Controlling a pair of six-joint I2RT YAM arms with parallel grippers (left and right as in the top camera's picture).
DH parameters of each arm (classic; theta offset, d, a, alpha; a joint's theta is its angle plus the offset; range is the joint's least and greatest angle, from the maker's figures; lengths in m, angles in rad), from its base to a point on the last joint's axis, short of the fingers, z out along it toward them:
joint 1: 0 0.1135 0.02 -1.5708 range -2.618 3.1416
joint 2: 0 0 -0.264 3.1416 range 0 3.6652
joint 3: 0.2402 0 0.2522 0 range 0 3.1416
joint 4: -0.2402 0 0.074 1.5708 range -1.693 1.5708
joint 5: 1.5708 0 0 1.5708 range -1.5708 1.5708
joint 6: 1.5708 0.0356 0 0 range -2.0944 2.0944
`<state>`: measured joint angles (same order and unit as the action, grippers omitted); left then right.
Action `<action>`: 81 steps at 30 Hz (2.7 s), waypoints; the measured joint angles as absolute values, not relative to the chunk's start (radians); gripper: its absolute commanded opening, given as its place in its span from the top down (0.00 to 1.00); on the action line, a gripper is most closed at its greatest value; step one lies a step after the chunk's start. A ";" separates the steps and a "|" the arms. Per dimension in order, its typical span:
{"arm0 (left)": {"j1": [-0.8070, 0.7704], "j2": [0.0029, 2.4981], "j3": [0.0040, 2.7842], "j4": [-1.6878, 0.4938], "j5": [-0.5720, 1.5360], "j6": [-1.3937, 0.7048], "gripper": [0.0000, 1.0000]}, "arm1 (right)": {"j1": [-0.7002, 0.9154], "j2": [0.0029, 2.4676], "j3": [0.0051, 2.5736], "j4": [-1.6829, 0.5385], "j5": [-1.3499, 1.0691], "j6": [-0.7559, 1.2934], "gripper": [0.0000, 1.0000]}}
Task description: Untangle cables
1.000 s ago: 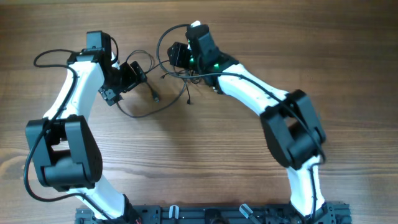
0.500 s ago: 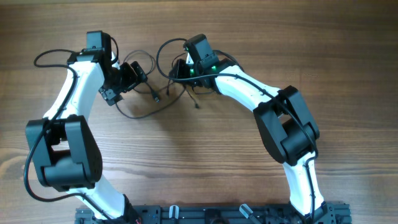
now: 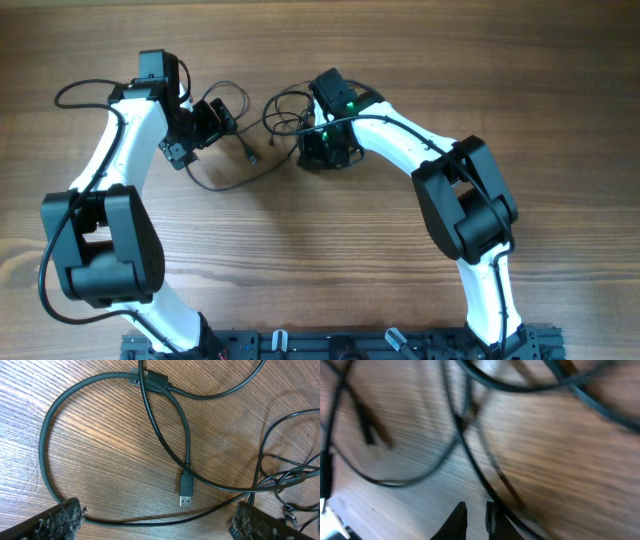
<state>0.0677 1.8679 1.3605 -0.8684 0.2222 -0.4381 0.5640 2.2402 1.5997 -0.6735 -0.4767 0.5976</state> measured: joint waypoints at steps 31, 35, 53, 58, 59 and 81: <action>0.068 1.868 1.361 -0.868 0.227 -0.438 0.00 | 0.544 2.110 1.691 -0.645 0.002 0.557 0.51; 0.068 1.868 1.361 -0.868 0.227 -0.438 0.00 | 0.544 2.160 1.691 -0.645 0.005 0.567 0.53; 0.068 1.868 1.361 -0.869 0.227 -0.438 0.00 | 0.544 2.207 1.689 -0.695 -0.005 0.562 0.96; 0.068 1.868 1.361 -0.869 0.227 -0.438 0.00 | 0.530 2.206 1.689 -0.809 -0.057 0.481 0.96; 0.068 1.868 1.361 -0.868 0.227 -0.438 0.00 | 0.522 2.205 1.689 -0.814 -0.080 0.468 0.96; 0.068 1.868 1.361 -0.868 0.230 -0.438 0.00 | 0.451 2.044 1.689 -0.790 -0.295 0.379 0.96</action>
